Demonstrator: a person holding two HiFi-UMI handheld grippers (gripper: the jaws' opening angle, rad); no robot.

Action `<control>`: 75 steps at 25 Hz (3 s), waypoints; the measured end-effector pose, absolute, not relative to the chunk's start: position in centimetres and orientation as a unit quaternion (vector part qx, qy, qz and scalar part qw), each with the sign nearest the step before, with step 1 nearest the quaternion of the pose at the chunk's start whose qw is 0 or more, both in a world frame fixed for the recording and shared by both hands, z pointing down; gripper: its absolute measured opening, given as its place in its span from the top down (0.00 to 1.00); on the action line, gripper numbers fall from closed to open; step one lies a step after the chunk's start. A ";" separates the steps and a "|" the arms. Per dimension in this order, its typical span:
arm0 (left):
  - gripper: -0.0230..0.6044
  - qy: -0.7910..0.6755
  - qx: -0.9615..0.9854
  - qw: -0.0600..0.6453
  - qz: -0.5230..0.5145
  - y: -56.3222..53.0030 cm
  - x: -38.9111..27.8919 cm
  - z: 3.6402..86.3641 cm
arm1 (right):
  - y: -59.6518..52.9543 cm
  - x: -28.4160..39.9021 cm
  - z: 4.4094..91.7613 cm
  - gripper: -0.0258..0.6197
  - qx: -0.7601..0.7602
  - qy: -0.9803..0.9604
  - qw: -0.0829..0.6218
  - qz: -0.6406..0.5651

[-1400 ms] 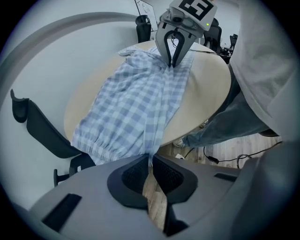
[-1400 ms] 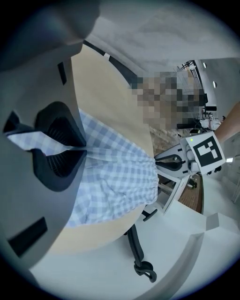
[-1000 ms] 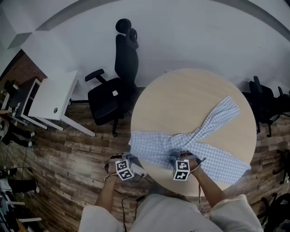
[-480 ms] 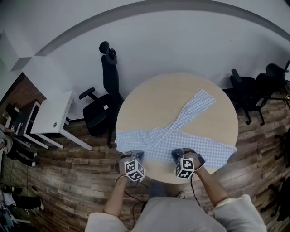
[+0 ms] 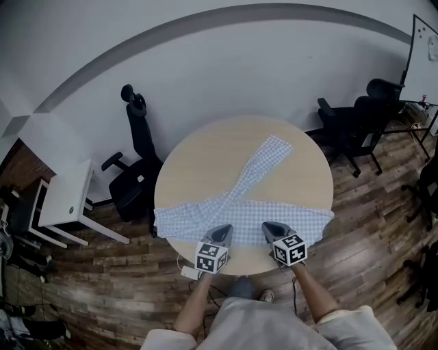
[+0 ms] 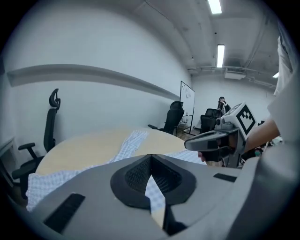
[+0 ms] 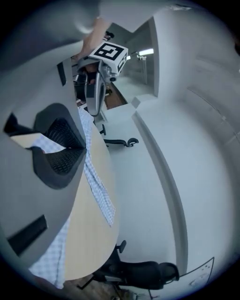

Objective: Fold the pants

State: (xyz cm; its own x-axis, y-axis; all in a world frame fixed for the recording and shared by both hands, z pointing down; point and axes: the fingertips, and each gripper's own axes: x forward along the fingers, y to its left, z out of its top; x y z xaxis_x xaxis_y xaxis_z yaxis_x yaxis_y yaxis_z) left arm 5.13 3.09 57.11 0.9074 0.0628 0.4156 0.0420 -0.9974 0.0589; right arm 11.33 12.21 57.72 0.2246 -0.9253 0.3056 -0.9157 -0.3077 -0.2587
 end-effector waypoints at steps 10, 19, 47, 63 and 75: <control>0.91 0.051 0.969 0.055 0.236 4.0 11.2 60.5 | 13.3 17.5 60.1 0.92 -0.802 0.549 -0.006 -0.233; 0.91 0.059 0.971 0.071 0.222 -0.4 17.7 61.0 | 9.3 25.5 58.5 0.92 -0.804 0.546 -0.059 -0.228; 0.91 -0.094 0.943 0.102 0.304 -11.2 34.6 66.3 | 2.3 55.3 62.7 0.91 -0.705 0.646 -0.208 -0.204; 0.91 0.001 0.878 -0.073 0.473 -12.9 38.5 72.6 | -7.0 63.8 71.3 0.91 -0.431 0.689 -0.581 -0.046; 0.76 0.057 0.864 -0.023 0.500 -12.1 38.7 74.1 | -10.9 65.8 74.5 0.73 -0.287 0.712 -0.630 -0.116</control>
